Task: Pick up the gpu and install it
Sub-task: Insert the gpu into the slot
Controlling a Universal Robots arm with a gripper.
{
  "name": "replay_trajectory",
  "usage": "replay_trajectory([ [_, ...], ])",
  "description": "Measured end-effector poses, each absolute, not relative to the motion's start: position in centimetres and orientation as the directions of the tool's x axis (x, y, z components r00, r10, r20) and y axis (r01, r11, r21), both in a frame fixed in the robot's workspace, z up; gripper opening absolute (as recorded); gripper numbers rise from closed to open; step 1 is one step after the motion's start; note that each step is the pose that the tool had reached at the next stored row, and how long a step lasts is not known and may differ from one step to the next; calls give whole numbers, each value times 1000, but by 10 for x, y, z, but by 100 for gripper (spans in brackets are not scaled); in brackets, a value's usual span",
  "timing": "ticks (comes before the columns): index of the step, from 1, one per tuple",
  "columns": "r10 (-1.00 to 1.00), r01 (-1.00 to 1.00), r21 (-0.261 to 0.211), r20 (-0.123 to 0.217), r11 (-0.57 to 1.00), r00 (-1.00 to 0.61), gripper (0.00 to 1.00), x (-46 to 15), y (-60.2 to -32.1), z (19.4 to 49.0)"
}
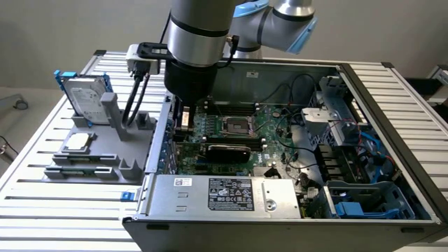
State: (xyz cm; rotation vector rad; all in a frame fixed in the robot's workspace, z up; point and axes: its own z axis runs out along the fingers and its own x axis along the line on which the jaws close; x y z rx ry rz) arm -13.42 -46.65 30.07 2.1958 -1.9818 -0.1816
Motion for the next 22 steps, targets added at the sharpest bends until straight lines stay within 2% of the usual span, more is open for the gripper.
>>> replay_trajectory([
  [7,-993,-970,227,52,-91,106,11,-134,-466,301],
  [22,-993,-970,228,60,-89,106,11,-134,-463,298],
])
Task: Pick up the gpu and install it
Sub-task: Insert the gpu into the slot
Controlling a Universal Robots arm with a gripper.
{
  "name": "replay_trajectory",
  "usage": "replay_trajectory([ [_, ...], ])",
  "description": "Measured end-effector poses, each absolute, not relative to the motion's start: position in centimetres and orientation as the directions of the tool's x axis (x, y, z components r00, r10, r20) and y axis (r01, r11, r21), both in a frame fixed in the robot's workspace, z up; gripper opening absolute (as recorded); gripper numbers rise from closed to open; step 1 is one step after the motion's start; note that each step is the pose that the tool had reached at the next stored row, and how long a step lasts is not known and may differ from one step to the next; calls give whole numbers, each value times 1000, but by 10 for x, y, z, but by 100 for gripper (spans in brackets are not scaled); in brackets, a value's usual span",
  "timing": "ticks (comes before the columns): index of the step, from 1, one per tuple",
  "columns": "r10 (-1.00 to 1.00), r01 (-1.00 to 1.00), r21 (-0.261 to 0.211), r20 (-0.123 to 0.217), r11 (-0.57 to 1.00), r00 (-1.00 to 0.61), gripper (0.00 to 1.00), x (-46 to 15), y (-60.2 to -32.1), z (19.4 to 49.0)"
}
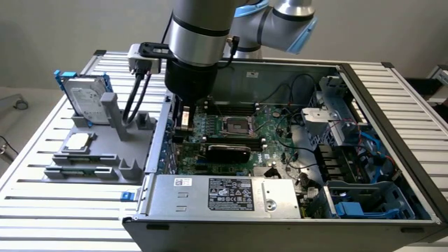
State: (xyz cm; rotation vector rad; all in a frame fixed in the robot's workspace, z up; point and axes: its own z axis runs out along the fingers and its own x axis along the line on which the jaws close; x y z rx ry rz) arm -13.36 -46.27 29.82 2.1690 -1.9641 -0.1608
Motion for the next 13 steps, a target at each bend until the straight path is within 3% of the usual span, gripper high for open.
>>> replay_trajectory([
  [13,-993,-969,229,61,-89,106,11,-134,-460,297],
])
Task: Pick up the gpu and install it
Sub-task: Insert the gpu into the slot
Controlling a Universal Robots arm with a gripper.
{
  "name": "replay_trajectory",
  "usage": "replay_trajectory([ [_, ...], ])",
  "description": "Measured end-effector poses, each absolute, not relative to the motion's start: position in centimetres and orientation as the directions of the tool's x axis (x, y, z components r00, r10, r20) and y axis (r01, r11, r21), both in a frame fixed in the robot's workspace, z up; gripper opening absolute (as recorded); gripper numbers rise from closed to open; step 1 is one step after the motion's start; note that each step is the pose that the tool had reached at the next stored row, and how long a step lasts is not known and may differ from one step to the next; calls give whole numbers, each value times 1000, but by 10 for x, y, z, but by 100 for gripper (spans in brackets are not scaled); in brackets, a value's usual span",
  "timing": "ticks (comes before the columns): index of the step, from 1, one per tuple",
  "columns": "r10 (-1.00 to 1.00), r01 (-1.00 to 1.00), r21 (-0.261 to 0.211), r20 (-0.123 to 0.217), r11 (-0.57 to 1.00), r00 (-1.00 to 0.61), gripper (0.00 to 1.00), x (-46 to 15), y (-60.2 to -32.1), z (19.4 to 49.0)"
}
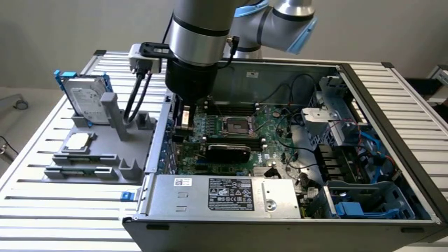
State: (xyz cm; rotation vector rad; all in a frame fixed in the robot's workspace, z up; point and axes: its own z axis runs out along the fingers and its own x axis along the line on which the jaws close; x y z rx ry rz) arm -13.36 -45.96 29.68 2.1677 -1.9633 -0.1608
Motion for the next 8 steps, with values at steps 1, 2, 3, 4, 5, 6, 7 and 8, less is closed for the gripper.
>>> replay_trajectory([
  [1,-993,-969,229,61,-89,106,11,-134,-459,297],
  [2,-992,-969,229,61,-89,106,11,-134,-459,297],
  [3,-992,-969,229,62,-89,106,11,-134,-459,297],
  [4,-992,-969,229,62,-89,106,11,-134,-459,297],
  [5,-992,-969,229,62,-89,106,11,-134,-459,297],
  [6,-992,-969,229,62,-89,106,11,-134,-459,297],
  [7,-992,-969,229,63,-89,106,11,-134,-459,297],
  [8,-992,-969,229,63,-89,106,11,-134,-459,297],
])
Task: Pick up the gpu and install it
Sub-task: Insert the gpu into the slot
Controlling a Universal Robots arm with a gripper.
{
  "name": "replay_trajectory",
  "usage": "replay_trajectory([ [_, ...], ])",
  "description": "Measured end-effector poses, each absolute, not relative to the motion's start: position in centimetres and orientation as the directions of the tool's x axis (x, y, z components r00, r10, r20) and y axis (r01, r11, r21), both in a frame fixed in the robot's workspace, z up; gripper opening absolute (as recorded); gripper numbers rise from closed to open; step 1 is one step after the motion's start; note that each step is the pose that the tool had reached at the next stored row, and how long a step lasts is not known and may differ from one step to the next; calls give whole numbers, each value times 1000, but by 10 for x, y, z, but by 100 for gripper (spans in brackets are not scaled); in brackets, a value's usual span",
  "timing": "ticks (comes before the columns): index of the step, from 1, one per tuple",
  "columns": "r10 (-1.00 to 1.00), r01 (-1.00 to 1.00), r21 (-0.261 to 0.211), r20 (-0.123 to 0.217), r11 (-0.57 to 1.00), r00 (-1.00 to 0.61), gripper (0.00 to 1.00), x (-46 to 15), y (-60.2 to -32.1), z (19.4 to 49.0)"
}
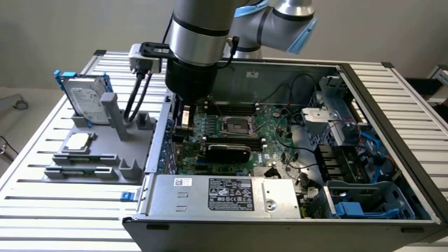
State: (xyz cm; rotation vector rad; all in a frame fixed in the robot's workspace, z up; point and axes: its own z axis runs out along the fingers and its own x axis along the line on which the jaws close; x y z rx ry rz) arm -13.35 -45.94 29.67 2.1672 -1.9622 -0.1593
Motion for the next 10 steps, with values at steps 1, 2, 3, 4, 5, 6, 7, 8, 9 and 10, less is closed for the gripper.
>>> replay_trajectory([
  [1,-992,-969,229,63,-90,106,11,-133,-459,297],
  [2,-992,-969,229,62,-90,107,11,-133,-459,297],
  [3,-992,-969,229,63,-91,108,11,-133,-459,297],
  [4,-992,-969,229,63,-91,108,11,-132,-459,297],
  [5,-992,-969,229,63,-92,109,11,-132,-459,297],
  [6,-992,-969,229,62,-92,109,11,-132,-459,297],
  [7,-992,-969,229,63,-92,109,11,-132,-459,297],
  [8,-992,-969,229,62,-92,109,11,-132,-459,297],
  [9,-992,-969,229,63,-92,109,11,-132,-459,297],
  [10,-992,-969,229,63,-92,109,11,-132,-459,297],
])
